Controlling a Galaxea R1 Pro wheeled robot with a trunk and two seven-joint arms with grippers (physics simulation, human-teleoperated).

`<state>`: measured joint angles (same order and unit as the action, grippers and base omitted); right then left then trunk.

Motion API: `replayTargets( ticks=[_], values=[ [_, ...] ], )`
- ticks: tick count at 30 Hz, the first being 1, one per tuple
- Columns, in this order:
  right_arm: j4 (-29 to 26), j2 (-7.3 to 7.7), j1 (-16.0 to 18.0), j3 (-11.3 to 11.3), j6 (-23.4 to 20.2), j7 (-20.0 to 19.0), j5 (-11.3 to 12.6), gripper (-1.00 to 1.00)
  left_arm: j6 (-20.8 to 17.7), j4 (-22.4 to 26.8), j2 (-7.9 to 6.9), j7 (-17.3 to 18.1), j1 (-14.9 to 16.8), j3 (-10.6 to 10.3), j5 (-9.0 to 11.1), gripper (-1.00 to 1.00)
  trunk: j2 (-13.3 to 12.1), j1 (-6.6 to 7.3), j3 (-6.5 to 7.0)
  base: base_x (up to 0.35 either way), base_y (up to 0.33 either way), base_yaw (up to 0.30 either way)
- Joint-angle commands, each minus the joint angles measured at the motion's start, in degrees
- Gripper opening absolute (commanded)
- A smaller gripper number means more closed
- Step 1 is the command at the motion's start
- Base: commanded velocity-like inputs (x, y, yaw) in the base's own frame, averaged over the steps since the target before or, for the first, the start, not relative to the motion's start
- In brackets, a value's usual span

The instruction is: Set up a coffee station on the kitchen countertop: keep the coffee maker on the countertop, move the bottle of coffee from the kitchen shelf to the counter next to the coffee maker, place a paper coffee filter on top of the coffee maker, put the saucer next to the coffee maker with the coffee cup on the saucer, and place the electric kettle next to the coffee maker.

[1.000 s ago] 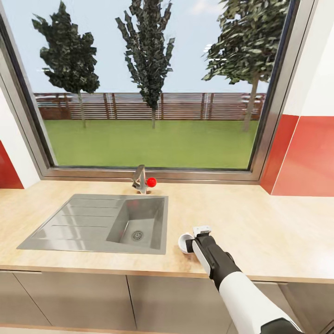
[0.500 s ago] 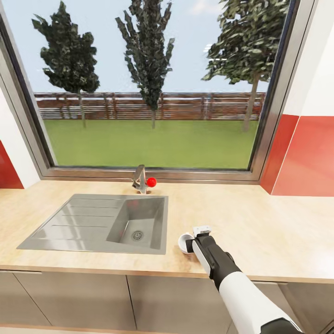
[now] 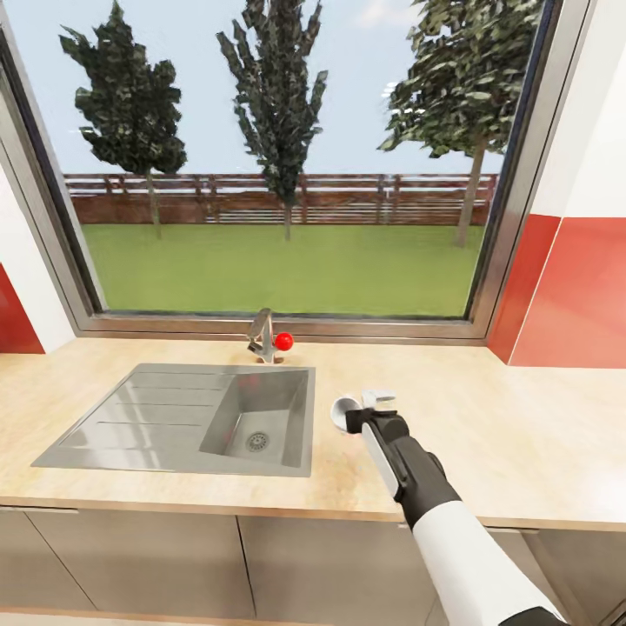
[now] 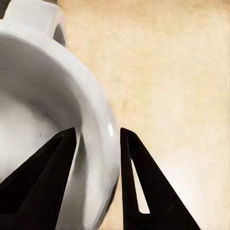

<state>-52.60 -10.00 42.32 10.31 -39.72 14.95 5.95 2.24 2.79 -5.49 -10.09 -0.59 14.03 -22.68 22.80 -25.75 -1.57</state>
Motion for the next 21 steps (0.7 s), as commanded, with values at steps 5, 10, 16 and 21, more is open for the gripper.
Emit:
replayTargets(
  ticks=[5,10,16,21],
  values=[
    [-5.0,0.0,0.0,5.0,-0.3,0.5,0.7,-1.0,0.5,1.0,0.05,-0.1,0.3,0.8,-0.4,1.0,0.1,-0.04,-0.12,0.0,0.0,0.0],
    [-9.3,0.0,0.0,10.5,-0.2,0.5,0.8,-1.0,2.3,3.7,0.5,-0.1,0.6,1.2,-0.2,1.0,0.1,-0.04,-0.12,0.0,0.0,0.0],
    [-13.2,0.0,0.0,14.1,-0.1,0.4,1.0,-1.0,12.5,6.1,0.68,0.5,0.7,1.4,0.0,1.0,0.1,-0.04,-0.12,0.0,0.0,0.0],
    [-14.1,0.0,0.0,18.1,0.0,0.4,4.3,-1.0,18.0,6.5,0.71,0.6,0.7,1.3,1.8,1.0,0.1,-0.04,-0.12,0.0,0.0,0.0]
  ],
)
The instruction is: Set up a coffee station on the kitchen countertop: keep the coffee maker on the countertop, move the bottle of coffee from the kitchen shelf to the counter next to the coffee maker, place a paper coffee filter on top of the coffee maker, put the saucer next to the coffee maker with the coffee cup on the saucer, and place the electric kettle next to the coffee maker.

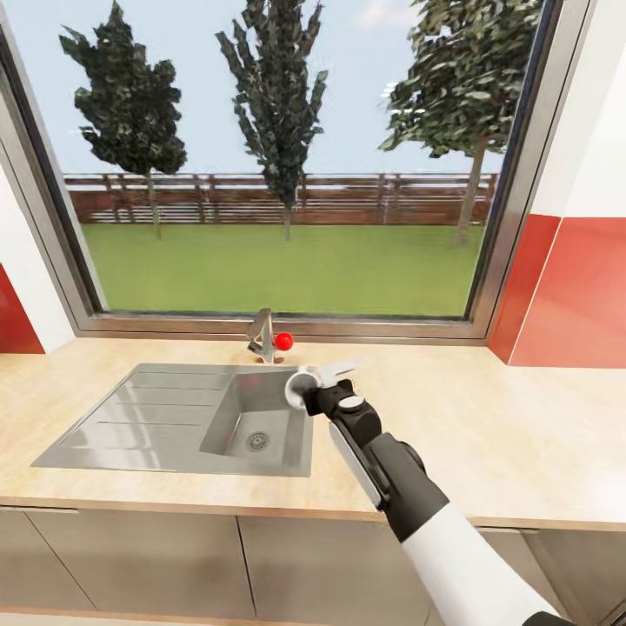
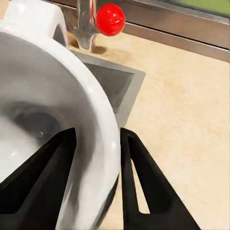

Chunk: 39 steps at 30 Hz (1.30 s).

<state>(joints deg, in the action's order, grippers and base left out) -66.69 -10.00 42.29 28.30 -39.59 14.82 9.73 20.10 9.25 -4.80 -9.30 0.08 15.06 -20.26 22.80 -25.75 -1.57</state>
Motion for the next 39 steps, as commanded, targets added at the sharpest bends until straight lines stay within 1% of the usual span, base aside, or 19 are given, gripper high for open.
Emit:
replayTargets(
  ticks=[1,3,4,8,9,15,18,20,22,26,30,39],
  values=[
    [-0.1,0.0,0.1,0.6,-0.2,0.6,1.9,-1.0,0.9,0.1,0.03,-0.2,0.0,0.3,-0.2,1.0,0.1,-0.04,-0.12,0.0,0.0,0.0],
    [-0.2,0.0,0.1,1.8,-0.2,0.6,4.3,-1.0,2.0,0.1,0.07,-0.2,0.0,0.3,0.3,1.0,0.1,-0.04,-0.12,-0.066,0.033,0.0],
    [-0.2,0.0,0.1,2.3,-0.3,0.6,5.1,-1.0,2.4,0.1,0.1,-0.2,0.0,0.3,0.4,1.0,0.1,-0.04,-0.12,-0.164,0.084,0.0],
    [-0.2,0.0,0.1,3.2,-0.2,0.6,6.2,-1.0,3.7,0.1,0.16,-0.2,0.0,0.4,0.6,1.0,0.1,-0.04,-0.12,-0.233,0.13,0.0],
    [-0.2,0.0,0.1,3.2,-0.2,0.6,6.2,-1.0,4.0,0.1,0.15,-0.2,0.0,0.4,0.7,1.0,0.1,-0.04,-0.12,-0.263,0.168,0.0],
    [-0.2,0.0,0.1,3.4,-0.2,0.6,6.4,-1.0,9.8,0.2,-0.26,-0.4,0.1,0.3,0.7,1.0,0.1,-0.04,-0.12,-0.261,0.21,0.0],
    [-0.2,0.0,0.1,3.4,-0.2,0.6,6.4,-1.0,11.2,1.0,-0.33,-0.6,0.2,0.7,0.8,1.0,0.1,-0.04,-0.12,-0.236,0.233,0.0],
    [-0.2,0.0,0.1,3.4,-0.2,0.6,6.4,-1.0,11.5,2.4,-0.24,-0.6,0.2,1.3,0.8,1.0,0.1,-0.04,-0.12,-0.19,0.255,0.0],
    [-0.2,0.0,0.1,3.4,-0.2,0.6,6.4,-1.0,11.7,4.5,-0.07,-0.6,0.2,2.6,0.8,1.0,0.1,-0.04,-0.12,-0.092,0.281,0.0],
    [-0.2,0.0,0.1,3.4,-0.2,0.6,6.4,-1.0,11.9,5.9,0.1,-0.4,0.2,4.4,0.8,1.0,0.1,-0.04,-0.12,-0.033,0.296,0.0],
    [-0.2,0.0,0.1,3.5,-0.2,0.6,6.4,-1.0,11.9,6.2,0.13,-0.3,0.1,5.0,0.8,1.0,0.1,-0.04,-0.12,-0.007,0.304,0.0],
    [-0.3,0.0,0.1,3.8,-0.2,0.5,6.4,-1.0,11.9,6.1,0.14,-0.3,0.1,5.3,0.8,1.0,0.1,-0.04,-0.12,-0.001,0.306,0.0]
  ],
)
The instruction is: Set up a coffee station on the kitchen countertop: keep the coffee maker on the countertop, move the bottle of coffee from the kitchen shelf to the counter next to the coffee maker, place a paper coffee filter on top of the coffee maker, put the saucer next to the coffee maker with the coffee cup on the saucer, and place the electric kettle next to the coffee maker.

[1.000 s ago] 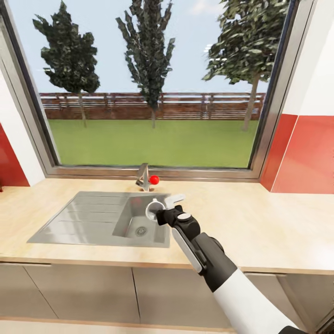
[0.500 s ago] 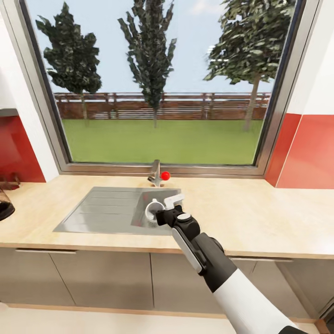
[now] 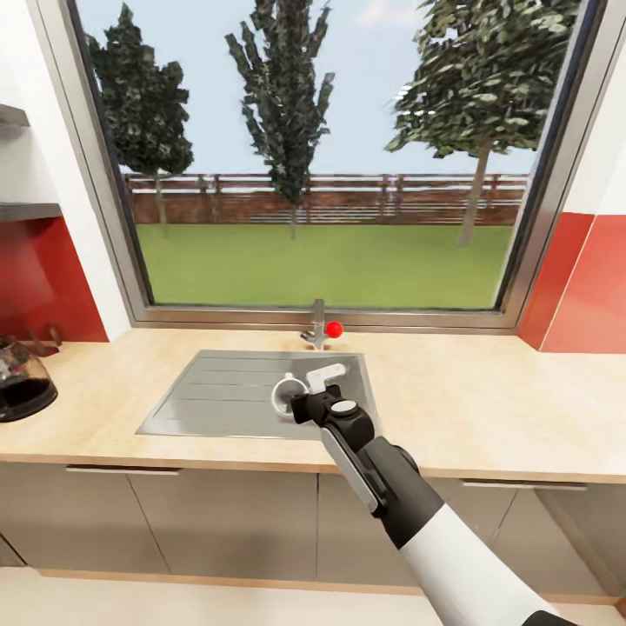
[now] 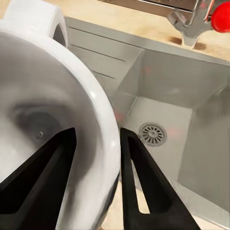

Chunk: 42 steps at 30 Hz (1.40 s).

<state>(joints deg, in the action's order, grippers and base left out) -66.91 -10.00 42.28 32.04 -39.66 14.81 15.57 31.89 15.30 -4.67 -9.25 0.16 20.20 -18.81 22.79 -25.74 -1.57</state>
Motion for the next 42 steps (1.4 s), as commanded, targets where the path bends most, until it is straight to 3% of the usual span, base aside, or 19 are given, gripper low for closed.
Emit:
replayTargets(
  ticks=[1,16,23,42],
  values=[
    [0.0,0.0,0.1,0.1,-0.2,0.6,0.6,-1.0,0.1,0.0,0.02,-0.3,0.0,0.2,-0.6,1.0,0.1,-0.04,-0.12,0.0,0.307,0.0],
    [0.0,0.0,0.1,0.1,-0.2,0.6,0.6,-1.0,0.2,-0.1,-0.1,-0.3,0.0,0.2,-0.5,1.0,0.1,-0.04,-0.12,-0.05,0.302,0.0],
    [0.0,0.0,0.1,0.1,-0.1,0.6,0.6,-1.0,0.5,0.1,-0.28,-0.3,-0.1,0.0,4.3,1.0,0.1,-0.04,-0.12,-0.181,0.284,0.016],
    [0.0,0.0,0.0,0.1,-0.1,0.6,0.6,-1.0,0.6,0.3,-0.68,-0.2,-0.3,0.0,5.8,1.0,0.1,-0.04,-0.12,-0.135,0.289,0.256]
  ],
)
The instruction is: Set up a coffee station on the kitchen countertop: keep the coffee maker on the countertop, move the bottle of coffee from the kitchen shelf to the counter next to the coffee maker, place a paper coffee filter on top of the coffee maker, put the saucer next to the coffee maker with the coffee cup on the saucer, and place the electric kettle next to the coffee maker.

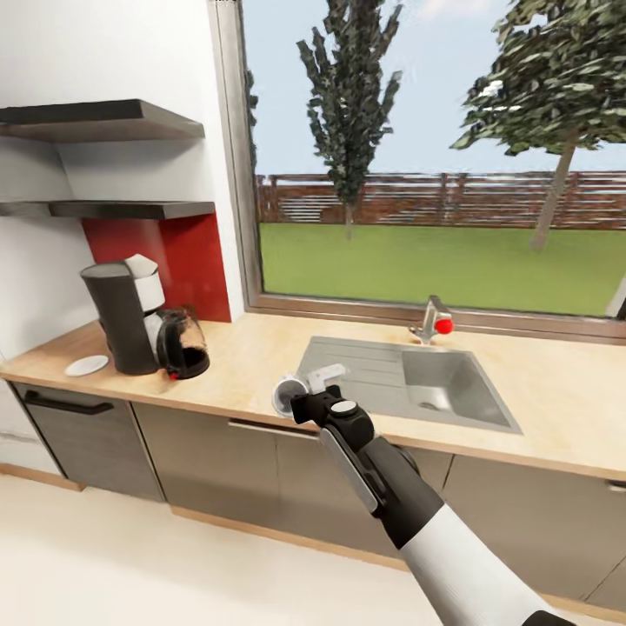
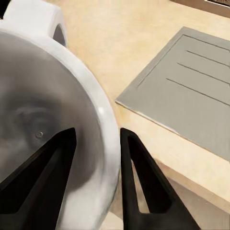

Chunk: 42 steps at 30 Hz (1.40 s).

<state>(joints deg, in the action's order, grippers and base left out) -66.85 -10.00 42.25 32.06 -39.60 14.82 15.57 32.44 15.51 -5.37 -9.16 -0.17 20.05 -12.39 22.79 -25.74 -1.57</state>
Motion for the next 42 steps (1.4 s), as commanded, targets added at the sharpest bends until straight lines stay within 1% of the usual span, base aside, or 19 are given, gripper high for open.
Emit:
replayTargets(
  ticks=[1,13,32,35,42],
  values=[
    [0.0,0.0,0.1,0.1,-0.1,0.6,0.6,-1.0,0.1,0.0,0.02,-0.3,0.0,0.2,-0.5,1.0,0.1,-0.04,-0.12,-0.008,0.305,0.278],
    [0.0,0.0,0.1,0.1,-0.1,0.6,0.6,-1.0,0.0,0.0,0.01,-0.3,0.0,0.2,-0.4,1.0,0.1,-0.04,-0.12,0.008,0.307,0.278],
    [0.0,0.0,0.1,0.1,-0.2,0.6,0.6,-1.0,0.0,0.0,0.01,-0.3,0.0,0.2,-0.4,1.0,0.1,-0.04,-0.12,0.108,0.307,0.275],
    [0.0,0.0,0.1,0.1,-0.2,0.6,0.6,-1.0,0.0,0.0,0.01,-0.3,0.0,0.2,-0.4,1.0,0.1,-0.04,-0.12,0.114,0.307,0.138],
    [0.0,0.0,0.1,0.1,-0.2,0.6,0.6,-1.0,0.0,0.0,0.01,-0.3,0.0,0.2,-0.4,1.0,0.1,-0.04,-0.12,0.126,0.307,0.015]
  ],
)
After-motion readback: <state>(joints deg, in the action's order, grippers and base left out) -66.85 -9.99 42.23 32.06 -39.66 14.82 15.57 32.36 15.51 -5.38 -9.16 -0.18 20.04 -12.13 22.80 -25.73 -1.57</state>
